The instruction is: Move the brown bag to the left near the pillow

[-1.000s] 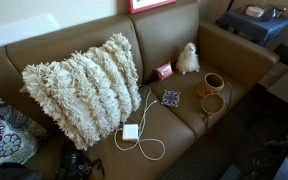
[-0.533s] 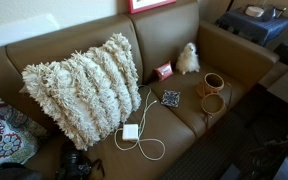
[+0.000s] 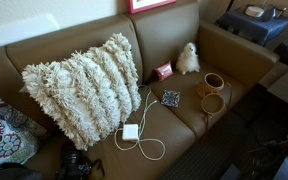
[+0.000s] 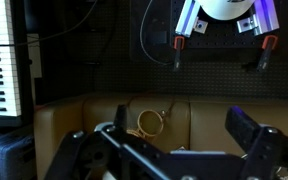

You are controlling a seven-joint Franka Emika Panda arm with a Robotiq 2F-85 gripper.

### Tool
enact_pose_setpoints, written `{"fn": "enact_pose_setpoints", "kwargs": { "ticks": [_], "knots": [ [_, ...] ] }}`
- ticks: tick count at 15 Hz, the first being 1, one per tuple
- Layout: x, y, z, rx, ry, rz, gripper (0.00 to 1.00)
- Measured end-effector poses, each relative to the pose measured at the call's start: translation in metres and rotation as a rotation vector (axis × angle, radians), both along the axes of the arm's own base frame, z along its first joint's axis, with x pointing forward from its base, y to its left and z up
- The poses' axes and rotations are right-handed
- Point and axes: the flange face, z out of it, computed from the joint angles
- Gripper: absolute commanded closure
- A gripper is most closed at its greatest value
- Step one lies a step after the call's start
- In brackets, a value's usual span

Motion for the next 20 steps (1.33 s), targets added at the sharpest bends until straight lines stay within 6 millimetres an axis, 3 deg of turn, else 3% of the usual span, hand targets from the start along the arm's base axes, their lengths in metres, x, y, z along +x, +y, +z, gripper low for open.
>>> {"fn": "enact_pose_setpoints", "kwargs": {
  "ticks": [14,20],
  "knots": [
    [0.004,0.004,0.001,0.001,-0.025,0.007,0.0],
    [0.028,-0.012,0.004,-0.015,-0.164,0.006,0.0]
  ]
}}
